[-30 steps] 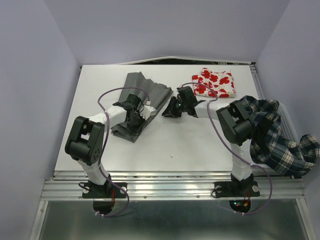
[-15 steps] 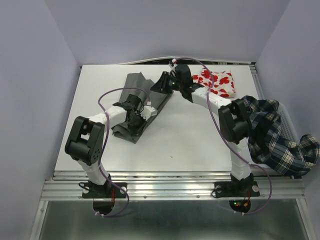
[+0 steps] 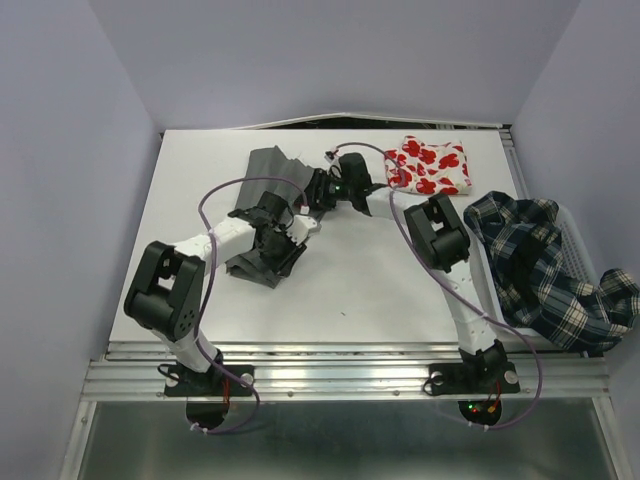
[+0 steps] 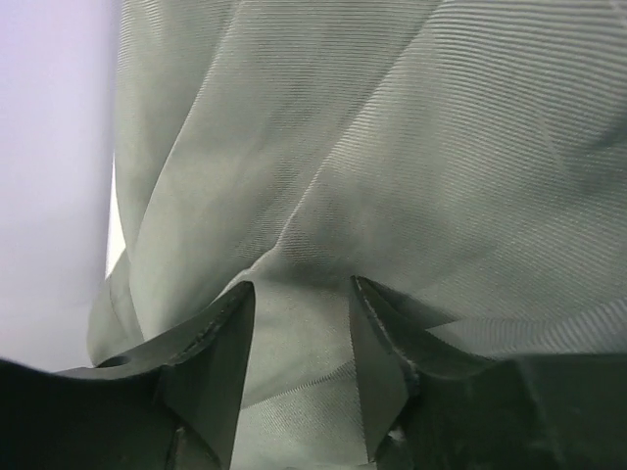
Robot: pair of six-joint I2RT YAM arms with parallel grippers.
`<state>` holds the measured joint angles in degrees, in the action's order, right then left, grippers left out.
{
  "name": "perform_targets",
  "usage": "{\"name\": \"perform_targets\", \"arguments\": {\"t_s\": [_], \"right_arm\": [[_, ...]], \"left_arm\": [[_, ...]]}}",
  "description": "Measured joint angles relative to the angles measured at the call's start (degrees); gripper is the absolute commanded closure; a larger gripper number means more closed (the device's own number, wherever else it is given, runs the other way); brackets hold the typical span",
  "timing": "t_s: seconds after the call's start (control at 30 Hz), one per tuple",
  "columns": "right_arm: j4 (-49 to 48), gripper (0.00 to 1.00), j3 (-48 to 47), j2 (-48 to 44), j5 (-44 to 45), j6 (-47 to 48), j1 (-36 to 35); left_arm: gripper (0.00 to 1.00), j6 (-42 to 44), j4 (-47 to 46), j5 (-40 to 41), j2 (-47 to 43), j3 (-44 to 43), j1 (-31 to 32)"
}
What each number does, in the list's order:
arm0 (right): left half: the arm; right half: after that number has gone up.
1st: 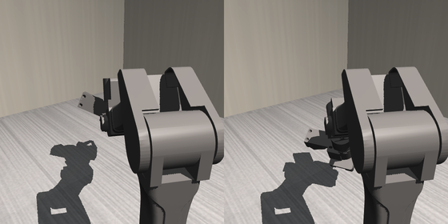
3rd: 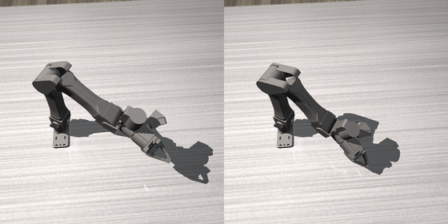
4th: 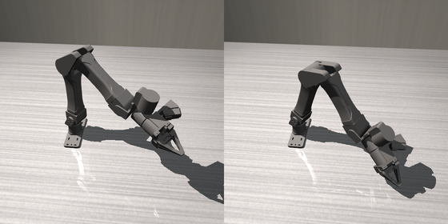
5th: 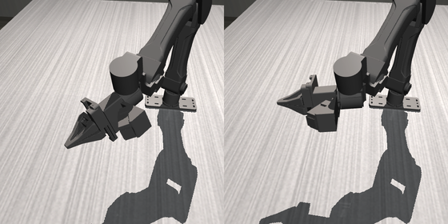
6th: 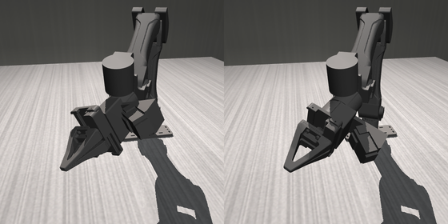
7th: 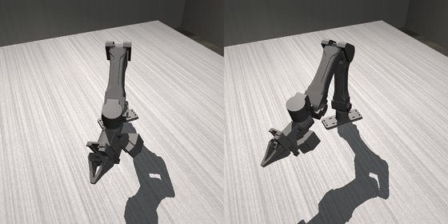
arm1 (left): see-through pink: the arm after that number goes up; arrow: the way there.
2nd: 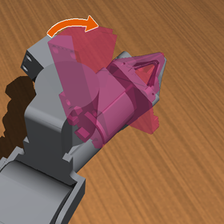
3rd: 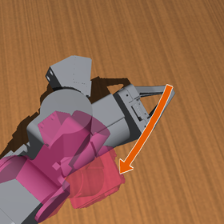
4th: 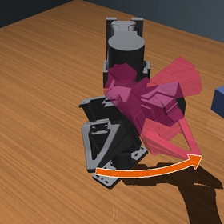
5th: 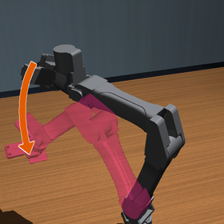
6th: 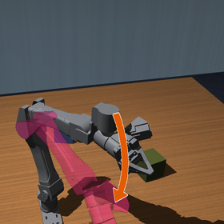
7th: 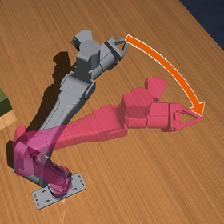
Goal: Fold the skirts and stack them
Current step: Fold the skirt
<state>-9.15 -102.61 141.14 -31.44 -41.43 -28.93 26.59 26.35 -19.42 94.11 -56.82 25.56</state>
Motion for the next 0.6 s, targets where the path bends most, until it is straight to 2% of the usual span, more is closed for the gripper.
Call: {"name": "perform_targets", "arguments": {"t_s": [0.03,0.13,0.17,0.23,0.37,0.5,0.6], "right_arm": [[0.6,0.48,-1.1,0.5,-0.4,1.7,0.0],[3.0,0.43,-5.5,2.1,-1.5,7.6,0.0],[4.2,0.37,-7.5,2.9,-1.9,10.3,0.0],[6.1,0.33,-9.6,3.4,-2.6,13.2,0.0],[9.7,0.22,-12.8,3.1,-4.7,18.8,0.0],[12.3,0.18,-12.9,0.5,-7.1,19.9,0.1],[12.2,0.18,-11.4,-2.8,-9.1,18.6,-0.1]], "left_arm": [[0.42,-0.1,0.3,0.0,-1.1,0.0,0.8],[0.37,-0.5,1.4,-0.7,-5.7,-0.3,2.9],[0.37,-0.7,2.1,-1.3,-8.0,-0.8,3.4],[0.37,-1.1,3.3,-2.8,-11.3,-2.8,2.4],[0.39,-0.3,4.4,-5.0,-15.7,-6.6,-6.3],[0.37,3.4,7.1,-5.4,-15.9,-7.1,-17.0],[0.34,8.0,8.9,-3.0,-15.5,-6.4,-21.1]]}}
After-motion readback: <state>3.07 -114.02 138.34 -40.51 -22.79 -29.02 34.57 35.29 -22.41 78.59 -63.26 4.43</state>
